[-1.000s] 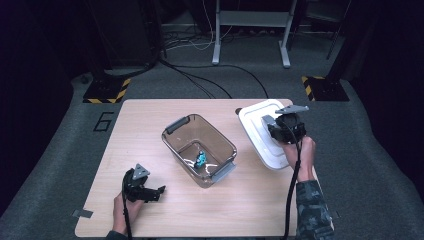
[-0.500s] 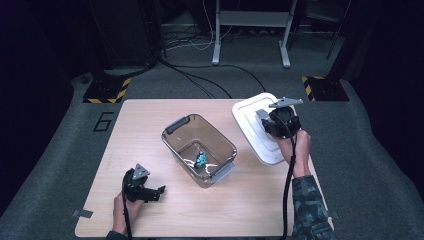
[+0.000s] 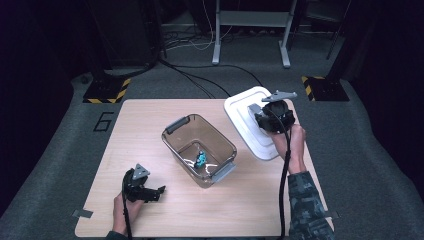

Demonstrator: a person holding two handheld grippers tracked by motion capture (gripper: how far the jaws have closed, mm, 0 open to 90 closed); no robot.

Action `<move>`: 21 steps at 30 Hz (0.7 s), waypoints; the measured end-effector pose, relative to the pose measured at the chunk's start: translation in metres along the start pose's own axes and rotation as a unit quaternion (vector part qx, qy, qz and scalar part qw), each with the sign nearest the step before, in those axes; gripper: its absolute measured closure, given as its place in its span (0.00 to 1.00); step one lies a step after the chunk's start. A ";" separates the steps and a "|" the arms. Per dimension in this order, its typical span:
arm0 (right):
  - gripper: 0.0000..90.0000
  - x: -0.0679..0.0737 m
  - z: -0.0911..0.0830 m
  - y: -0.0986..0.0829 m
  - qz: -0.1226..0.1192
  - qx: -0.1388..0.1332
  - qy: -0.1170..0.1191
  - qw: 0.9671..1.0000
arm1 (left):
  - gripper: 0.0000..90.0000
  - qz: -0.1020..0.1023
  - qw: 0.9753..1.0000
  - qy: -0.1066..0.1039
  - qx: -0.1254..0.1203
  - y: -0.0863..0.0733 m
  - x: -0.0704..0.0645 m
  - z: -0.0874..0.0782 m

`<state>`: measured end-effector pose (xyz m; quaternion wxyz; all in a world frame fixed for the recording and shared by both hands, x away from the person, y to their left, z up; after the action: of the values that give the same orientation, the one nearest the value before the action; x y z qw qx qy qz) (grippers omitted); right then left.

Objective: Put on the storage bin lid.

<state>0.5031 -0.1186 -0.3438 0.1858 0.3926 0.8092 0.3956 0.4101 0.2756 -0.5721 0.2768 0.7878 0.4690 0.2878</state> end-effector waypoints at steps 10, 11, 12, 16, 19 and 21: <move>0.74 0.016 0.003 0.015 -0.012 -0.001 0.015 1.000 | 0.00 0.000 1.000 0.000 -0.001 0.000 0.000 0.000; 0.74 0.020 0.004 0.017 -0.014 -0.001 0.017 1.000 | 0.00 -0.001 1.000 0.001 -0.003 0.000 0.000 0.000; 0.74 0.022 0.005 0.018 -0.016 -0.002 0.020 1.000 | 0.00 -0.001 1.000 0.001 -0.002 0.000 0.000 0.000; 0.74 0.026 0.007 0.020 -0.022 0.000 0.025 0.999 | 0.00 0.000 1.000 0.001 -0.003 0.000 0.000 0.000; 0.74 0.032 0.011 0.023 -0.025 0.004 0.031 0.999 | 0.00 0.000 1.000 0.001 -0.002 0.000 0.000 0.000; 0.74 0.035 0.013 0.025 -0.026 0.003 0.033 0.999 | 0.00 0.000 1.000 0.001 -0.004 0.000 0.000 0.001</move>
<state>0.5012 -0.0755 -0.3318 0.1676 0.3588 0.8261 0.4008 0.4105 0.2753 -0.5724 0.2794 0.7863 0.4685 0.2902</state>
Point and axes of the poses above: each handheld gripper's, and its own axes: z roughly forward along the jaws, y roughly out of its top, x roughly to its left, the point moved 6 cm from there along z, roughly forward along the jaws, and after that the axes turned 15 degrees about y, right-handed, at the moved point
